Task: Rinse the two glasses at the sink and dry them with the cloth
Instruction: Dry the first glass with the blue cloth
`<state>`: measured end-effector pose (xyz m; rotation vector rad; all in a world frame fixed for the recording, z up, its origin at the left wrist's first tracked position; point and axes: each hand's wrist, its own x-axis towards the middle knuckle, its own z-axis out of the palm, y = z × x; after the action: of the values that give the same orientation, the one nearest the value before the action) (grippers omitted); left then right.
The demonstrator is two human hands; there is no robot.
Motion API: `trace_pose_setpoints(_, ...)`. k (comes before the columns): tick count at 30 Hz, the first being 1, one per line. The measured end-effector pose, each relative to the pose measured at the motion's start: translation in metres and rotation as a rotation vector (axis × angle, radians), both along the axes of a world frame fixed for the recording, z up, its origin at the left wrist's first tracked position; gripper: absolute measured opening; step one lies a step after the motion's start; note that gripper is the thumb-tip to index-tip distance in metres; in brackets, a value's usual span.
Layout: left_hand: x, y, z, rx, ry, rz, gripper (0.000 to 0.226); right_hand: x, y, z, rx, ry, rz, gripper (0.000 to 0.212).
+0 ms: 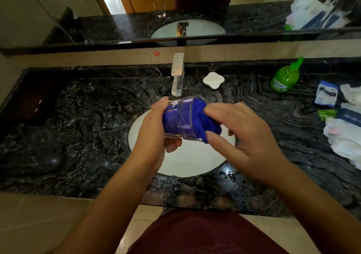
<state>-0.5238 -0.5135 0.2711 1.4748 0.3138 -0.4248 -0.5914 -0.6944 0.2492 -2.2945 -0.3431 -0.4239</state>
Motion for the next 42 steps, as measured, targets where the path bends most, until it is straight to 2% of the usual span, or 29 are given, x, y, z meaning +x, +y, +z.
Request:
trace_pose_setpoints(3,0.001,0.002,0.004,-0.002,0.064,-0.109,0.036,0.003,-0.012,-0.005,-0.178,-0.07,0.066,0.041)
trace_pose_setpoints(5,-0.001,0.0,0.004,0.039,0.056,-0.137,0.036,0.006,-0.013,-0.007,-0.206,-0.081,0.096,0.042)
trace_pose_setpoints(11,-0.013,-0.013,0.002,0.101,-0.065,-0.113,0.033,0.008,0.013,-0.022,0.01,-0.112,-0.116,0.041)
trace_pose_setpoints(12,-0.013,-0.013,0.002,0.149,-0.127,-0.12,0.032,0.006,0.018,-0.026,0.111,-0.061,-0.14,0.038)
trace_pose_setpoints(16,-0.016,-0.012,-0.004,0.299,-0.467,-0.16,0.029,0.003,0.038,-0.015,0.782,0.288,-0.205,0.023)
trace_pose_setpoints(18,-0.016,-0.009,-0.011,0.416,-0.691,-0.185,0.028,0.005,0.04,-0.009,1.002,0.525,-0.252,0.023)
trace_pose_setpoints(20,-0.014,-0.004,-0.018,0.502,-0.902,-0.24,0.032,0.004,0.037,-0.007,1.191,0.77,-0.201,0.027)
trace_pose_setpoints(22,-0.01,0.001,-0.025,0.511,-1.012,-0.293,0.037,0.004,0.034,-0.006,1.304,0.894,-0.119,0.035)
trace_pose_setpoints(24,-0.006,0.005,-0.028,0.454,-0.984,-0.302,0.035,0.003,0.031,-0.005,1.24,0.901,-0.092,0.036)
trace_pose_setpoints(27,-0.004,0.002,-0.018,0.262,-0.709,-0.208,0.026,0.003,0.024,0.005,0.955,0.762,-0.077,0.027)
trace_pose_setpoints(29,-0.002,-0.002,-0.008,0.194,-0.472,-0.116,0.029,0.0,0.018,0.012,0.707,0.578,-0.093,0.027)
trace_pose_setpoints(31,0.001,-0.004,-0.003,0.123,-0.231,-0.027,0.033,-0.005,0.009,0.016,0.429,0.339,-0.11,0.037)
trace_pose_setpoints(33,0.004,-0.002,-0.002,0.088,-0.081,-0.024,0.03,-0.006,0.0,0.015,0.09,0.15,-0.055,0.045)
trace_pose_setpoints(35,0.005,0.002,-0.004,0.041,0.051,-0.091,0.033,-0.002,-0.004,0.01,-0.166,0.077,-0.002,0.047)
trace_pose_setpoints(37,0.005,0.003,-0.007,-0.034,0.152,-0.197,0.04,-0.001,-0.005,0.005,-0.274,0.024,-0.098,0.049)
trace_pose_setpoints(39,0.006,0.004,-0.01,-0.078,0.174,-0.256,0.043,-0.004,-0.005,0.006,-0.271,-0.078,-0.197,0.046)
trace_pose_setpoints(42,0.006,0.003,-0.012,-0.082,0.161,-0.267,0.043,-0.005,-0.007,0.006,-0.298,-0.174,-0.031,0.037)
